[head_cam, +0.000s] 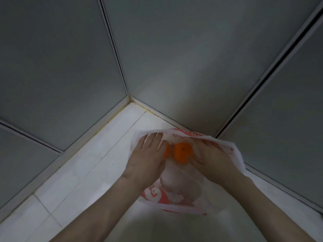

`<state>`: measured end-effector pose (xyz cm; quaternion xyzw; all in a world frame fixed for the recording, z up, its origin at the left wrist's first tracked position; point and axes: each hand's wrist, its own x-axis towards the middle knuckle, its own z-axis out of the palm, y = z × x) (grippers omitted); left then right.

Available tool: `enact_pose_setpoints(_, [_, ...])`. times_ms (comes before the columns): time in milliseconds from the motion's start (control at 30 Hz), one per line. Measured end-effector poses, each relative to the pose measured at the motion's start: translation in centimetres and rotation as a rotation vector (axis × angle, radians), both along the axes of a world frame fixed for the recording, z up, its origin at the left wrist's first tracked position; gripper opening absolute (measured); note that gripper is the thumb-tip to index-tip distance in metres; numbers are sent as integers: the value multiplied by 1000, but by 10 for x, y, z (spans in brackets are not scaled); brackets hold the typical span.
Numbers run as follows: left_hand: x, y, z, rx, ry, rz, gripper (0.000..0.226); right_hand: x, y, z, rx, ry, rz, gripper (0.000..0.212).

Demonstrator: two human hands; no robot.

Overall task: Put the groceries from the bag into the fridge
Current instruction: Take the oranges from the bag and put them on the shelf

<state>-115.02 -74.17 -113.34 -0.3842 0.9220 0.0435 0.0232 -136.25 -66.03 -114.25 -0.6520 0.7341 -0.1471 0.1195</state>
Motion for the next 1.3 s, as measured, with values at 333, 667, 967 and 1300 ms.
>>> enact_pose_setpoints(333, [5, -47, -23, -48, -130, -61, 76, -11, -35, -28, 145, 55, 43, 43])
enact_pose_setpoints(667, [-5, -52, -47, 38, -108, -15, 71, -2, -45, -51, 191, -18, 58, 51])
enact_pose_setpoints(967, [-19, -39, -60, -127, -4, -251, 40, 7, -35, -55, 134, 61, 87, 59])
enact_pose_setpoints(1300, [-32, -35, -67, -116, -246, -96, 67, 8, -34, -76, 194, 115, 100, 67])
